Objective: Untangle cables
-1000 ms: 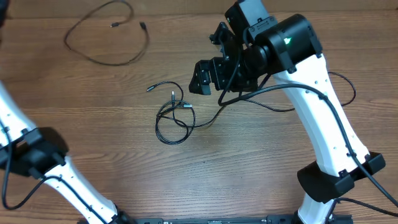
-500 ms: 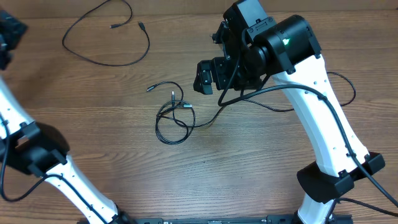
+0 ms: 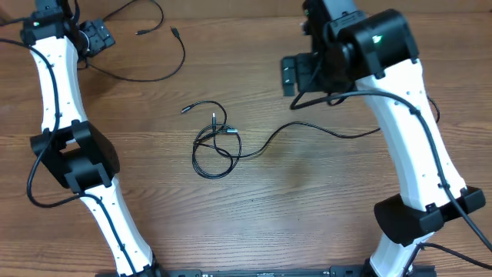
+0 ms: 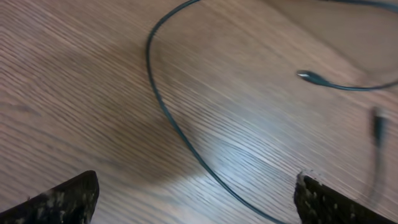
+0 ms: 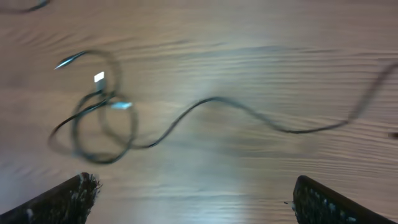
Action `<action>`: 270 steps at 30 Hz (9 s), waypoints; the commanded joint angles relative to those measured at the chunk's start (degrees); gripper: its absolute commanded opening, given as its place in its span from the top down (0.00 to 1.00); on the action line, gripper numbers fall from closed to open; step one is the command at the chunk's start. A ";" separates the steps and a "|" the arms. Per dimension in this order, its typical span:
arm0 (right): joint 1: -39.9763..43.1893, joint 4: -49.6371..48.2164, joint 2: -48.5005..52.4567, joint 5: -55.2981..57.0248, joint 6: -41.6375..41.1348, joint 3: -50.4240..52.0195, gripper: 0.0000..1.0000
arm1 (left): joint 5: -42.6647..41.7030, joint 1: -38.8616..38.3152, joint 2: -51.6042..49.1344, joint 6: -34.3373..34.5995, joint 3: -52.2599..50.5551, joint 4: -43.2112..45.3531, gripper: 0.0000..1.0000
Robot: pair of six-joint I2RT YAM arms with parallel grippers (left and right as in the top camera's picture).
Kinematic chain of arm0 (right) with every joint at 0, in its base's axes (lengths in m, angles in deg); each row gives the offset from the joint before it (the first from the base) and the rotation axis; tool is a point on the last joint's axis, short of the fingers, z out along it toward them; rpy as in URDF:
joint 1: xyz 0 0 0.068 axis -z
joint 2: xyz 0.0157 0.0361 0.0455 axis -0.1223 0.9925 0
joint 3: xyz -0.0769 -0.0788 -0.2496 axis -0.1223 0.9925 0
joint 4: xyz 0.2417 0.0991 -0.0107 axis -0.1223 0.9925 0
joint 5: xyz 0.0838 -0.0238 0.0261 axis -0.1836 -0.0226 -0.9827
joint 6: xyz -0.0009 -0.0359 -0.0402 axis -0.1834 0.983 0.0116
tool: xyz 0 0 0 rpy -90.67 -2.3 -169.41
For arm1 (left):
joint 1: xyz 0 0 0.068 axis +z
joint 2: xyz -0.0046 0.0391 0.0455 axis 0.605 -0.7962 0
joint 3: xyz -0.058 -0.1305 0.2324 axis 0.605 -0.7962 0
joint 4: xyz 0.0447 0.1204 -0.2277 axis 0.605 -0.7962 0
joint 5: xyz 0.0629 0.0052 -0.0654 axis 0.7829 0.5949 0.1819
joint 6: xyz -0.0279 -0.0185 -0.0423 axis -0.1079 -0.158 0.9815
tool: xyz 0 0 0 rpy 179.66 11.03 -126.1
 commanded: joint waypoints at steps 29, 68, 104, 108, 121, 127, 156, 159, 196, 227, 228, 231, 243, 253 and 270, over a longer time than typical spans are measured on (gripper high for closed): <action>5.79 -0.17 -1.44 4.96 0.39 0.00 0.00 | 0.79 2.75 -15.28 -4.79 -0.98 12.11 0.44; 5.79 -0.15 -1.44 4.96 0.39 0.00 0.00 | -3.37 11.89 -11.23 -0.04 10.36 12.57 0.43; 5.79 -0.15 -1.44 4.96 0.39 0.00 0.00 | -5.64 -5.07 -9.88 -34.75 -1.29 1.70 0.22; 5.79 -0.15 -1.44 4.96 0.39 0.00 0.00 | -4.31 -4.98 -10.82 -37.40 -2.73 5.14 0.27; 5.79 -0.15 -1.44 4.96 0.39 -0.02 0.00 | -6.36 -3.61 -14.82 -42.86 -4.00 8.09 0.37; 5.79 -0.17 -1.44 4.96 0.39 -0.02 0.00 | 4.22 -0.96 -15.91 -34.64 -3.91 11.76 0.96; 5.79 -0.15 -1.44 4.96 0.39 0.00 0.00 | -17.53 2.32 -11.98 -5.75 9.40 -2.75 0.08; 5.79 -0.15 -1.44 4.96 0.39 -0.02 0.00 | -38.86 1.86 -9.60 -10.95 9.40 -5.70 0.02; 5.79 -0.17 -1.44 4.96 0.39 -0.02 0.00 | -18.10 -20.61 49.55 -0.52 -11.17 -38.07 0.00; 5.79 -0.15 -1.44 4.96 0.39 -0.02 0.00 | -9.38 -33.46 52.87 34.91 -70.01 -6.23 0.15; 5.79 -0.17 -1.44 4.96 0.39 -0.02 0.00 | -11.04 -33.88 52.87 36.68 -71.69 -3.04 0.15; 5.79 -0.17 -1.44 4.96 0.39 0.00 0.00 | -14.71 -35.58 52.87 40.15 -75.87 4.76 0.16; 5.79 -0.15 -1.44 4.96 0.39 0.00 0.00 | -4.11 -45.22 52.85 49.16 -85.35 21.27 0.32; 5.79 -0.15 -1.44 4.96 0.39 -0.02 0.00 | 9.44 -46.16 52.33 49.13 -87.19 28.63 0.47; 5.79 -0.15 -1.44 4.96 0.39 0.00 0.00 | 3.58 -46.10 55.36 35.01 -80.26 32.74 0.96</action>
